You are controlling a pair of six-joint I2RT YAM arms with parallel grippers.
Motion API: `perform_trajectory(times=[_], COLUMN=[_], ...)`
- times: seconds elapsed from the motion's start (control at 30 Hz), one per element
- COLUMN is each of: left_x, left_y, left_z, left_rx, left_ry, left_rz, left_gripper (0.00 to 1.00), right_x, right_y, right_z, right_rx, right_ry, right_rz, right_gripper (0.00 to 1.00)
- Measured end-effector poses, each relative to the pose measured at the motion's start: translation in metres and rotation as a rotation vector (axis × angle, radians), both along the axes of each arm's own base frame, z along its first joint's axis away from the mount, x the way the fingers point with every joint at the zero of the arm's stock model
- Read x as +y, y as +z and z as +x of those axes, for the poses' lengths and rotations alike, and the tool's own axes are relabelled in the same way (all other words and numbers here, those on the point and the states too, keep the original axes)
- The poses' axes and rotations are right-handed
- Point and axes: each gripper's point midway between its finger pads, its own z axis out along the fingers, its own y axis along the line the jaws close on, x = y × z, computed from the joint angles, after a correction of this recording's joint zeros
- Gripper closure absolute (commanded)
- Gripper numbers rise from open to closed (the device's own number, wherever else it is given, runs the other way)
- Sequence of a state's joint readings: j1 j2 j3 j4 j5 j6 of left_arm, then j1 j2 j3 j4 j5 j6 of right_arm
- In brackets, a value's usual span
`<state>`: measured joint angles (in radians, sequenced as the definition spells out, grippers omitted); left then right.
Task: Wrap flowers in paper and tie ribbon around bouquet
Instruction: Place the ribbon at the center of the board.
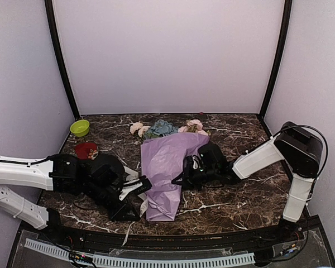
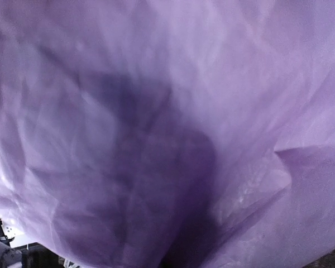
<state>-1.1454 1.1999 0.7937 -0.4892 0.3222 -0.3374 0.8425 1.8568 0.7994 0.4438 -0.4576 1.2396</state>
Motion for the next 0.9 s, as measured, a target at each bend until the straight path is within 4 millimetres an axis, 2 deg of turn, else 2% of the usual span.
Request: perform_trajectory(times=[0.07,0.17,0.27,0.33,0.4,0.47,0.67,0.77,0.8,0.83,0.87,0.9], left_x=[-0.004,-0.010,-0.019,-0.029,-0.043,-0.063,-0.163,-0.196,-0.201,-0.203,-0.204,-0.204], left_y=[0.010,0.010,-0.013,-0.033,-0.047,-0.047,0.004,0.010,0.009,0.007,0.006,0.005], left_z=[-0.025,-0.053,-0.084,-0.092,-0.085,-0.073,-0.034,-0.016,-0.011,-0.005,0.005,0.014], left_rx=[0.046,0.103,0.157,0.155,0.100,0.022,-0.277,-0.374,-0.393,-0.414,-0.438,-0.461], left_ry=[-0.101,-0.219,-0.377,-0.452,-0.481,-0.503,-0.584,-0.591,-0.589,-0.580,-0.563,-0.546], left_rz=[-0.051,-0.075,-0.012,0.052,0.085,0.063,-0.166,-0.213,-0.221,-0.223,-0.223,-0.227], left_gripper=[1.00,1.00,1.00,1.00,1.00,1.00,1.00,0.99,0.91,0.76,0.53,0.38], right_x=[0.003,0.008,0.010,0.011,0.012,0.012,0.013,0.017,0.018,0.018,0.017,0.015], right_y=[0.005,0.011,0.015,0.017,0.018,0.017,0.021,0.031,0.033,0.035,0.035,0.034], right_z=[0.004,0.008,0.010,0.012,0.013,0.013,0.014,0.019,0.021,0.021,0.021,0.021], right_rx=[0.004,0.007,0.009,0.009,0.006,0.006,0.006,-0.018,-0.025,-0.031,-0.035,-0.037], right_ry=[0.001,0.004,0.007,0.008,0.009,0.012,0.033,0.052,0.059,0.069,0.075,0.080], right_rz=[-0.002,0.001,-0.011,-0.022,-0.029,-0.035,-0.047,-0.042,-0.039,-0.038,-0.041,-0.047], right_gripper=[1.00,1.00,1.00,1.00,1.00,1.00,1.00,1.00,1.00,1.00,1.00,1.00])
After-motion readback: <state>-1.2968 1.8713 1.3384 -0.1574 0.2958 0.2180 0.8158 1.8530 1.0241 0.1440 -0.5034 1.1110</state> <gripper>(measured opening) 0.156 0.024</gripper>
